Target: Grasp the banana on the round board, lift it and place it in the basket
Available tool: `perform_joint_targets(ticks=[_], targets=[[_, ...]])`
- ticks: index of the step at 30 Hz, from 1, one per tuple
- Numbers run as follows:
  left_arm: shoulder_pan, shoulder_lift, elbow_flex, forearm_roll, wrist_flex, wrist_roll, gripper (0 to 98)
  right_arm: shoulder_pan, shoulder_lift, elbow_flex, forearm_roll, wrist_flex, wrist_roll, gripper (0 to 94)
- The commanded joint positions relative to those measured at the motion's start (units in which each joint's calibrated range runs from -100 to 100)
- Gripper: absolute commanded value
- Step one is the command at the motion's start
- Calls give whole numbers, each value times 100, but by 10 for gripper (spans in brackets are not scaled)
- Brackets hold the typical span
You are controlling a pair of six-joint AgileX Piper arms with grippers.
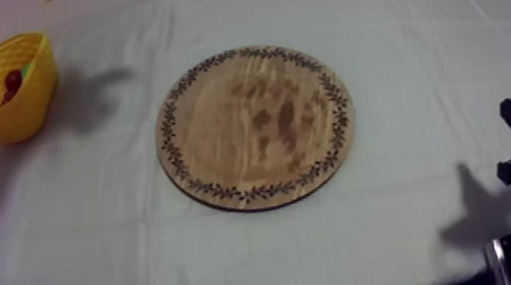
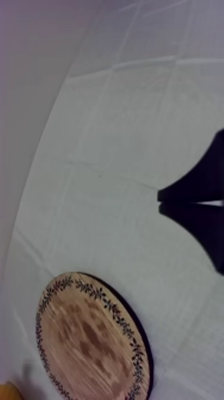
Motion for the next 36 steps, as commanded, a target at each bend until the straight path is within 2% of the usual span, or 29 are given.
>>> perform_joint_targets(ticks=[1,14,26,36], targets=[[-187,-277,107,21,37,8,55,-1,3,-3,0,0,1,2],[-892,-1076,650,-122,147,339,49,-1,3,-3,0,0,1,2],[-1344,-96,400,-353,58,758,49,-1,3,-3,0,0,0,2],[-1782,1202,69,-418,78,756,47,-1,3,-3,0,0,3,2]])
